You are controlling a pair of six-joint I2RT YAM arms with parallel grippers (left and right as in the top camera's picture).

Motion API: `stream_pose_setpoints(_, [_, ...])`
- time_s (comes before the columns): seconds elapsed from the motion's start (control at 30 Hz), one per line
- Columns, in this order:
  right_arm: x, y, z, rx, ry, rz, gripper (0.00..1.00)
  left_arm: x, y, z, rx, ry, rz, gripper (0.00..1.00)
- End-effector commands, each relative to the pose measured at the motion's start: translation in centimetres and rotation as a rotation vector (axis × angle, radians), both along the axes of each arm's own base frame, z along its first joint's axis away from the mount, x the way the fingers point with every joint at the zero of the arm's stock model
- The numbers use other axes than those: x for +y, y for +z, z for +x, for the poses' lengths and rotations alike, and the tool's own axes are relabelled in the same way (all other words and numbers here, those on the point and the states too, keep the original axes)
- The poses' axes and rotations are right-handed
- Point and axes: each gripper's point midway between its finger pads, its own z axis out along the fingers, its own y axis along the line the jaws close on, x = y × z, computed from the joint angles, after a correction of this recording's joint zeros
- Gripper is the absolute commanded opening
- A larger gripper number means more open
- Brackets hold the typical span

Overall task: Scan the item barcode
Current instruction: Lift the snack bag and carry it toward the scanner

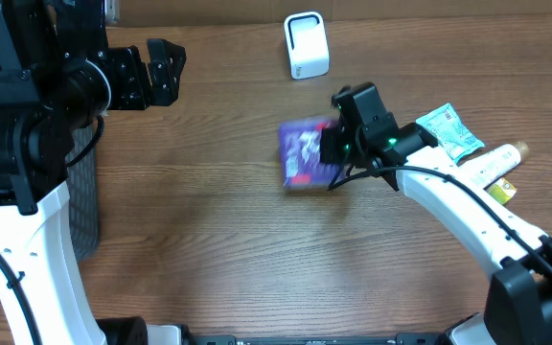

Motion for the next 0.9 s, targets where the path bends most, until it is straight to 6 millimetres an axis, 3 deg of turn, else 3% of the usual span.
stream_pose_setpoints(0.0, [-5.2,3.8,3.4,-0.265,-0.201,-0.316,0.04,0.0,0.2,0.2,-0.010,-0.008,0.014,1.00])
stream_pose_setpoints(0.13, [-6.6,6.6,4.8,-0.420,-0.275,-0.465,0.04,0.0,0.2,0.2,-0.010,-0.008,0.014,1.00])
stream_pose_setpoints(0.3, [-5.9,8.0,5.7,-0.489,-0.294,-0.432,0.04,0.0,0.2,0.2,-0.010,-0.008,0.014,1.00])
stream_pose_setpoints(0.57, [-5.2,14.1,8.7,-0.751,-0.192,-0.563,0.04,0.0,0.2,0.2,-0.010,-0.008,0.014,0.99])
stream_pose_setpoints(0.77, [-4.6,17.3,9.4,-0.870,-0.225,-0.505,0.04,0.0,0.2,0.2,-0.010,-0.008,0.014,1.00])
stream_pose_setpoints(0.87, [-3.5,17.7,8.7,-0.855,-0.253,-0.345,0.03,0.0,0.2,0.2,-0.010,-0.008,0.014,1.00])
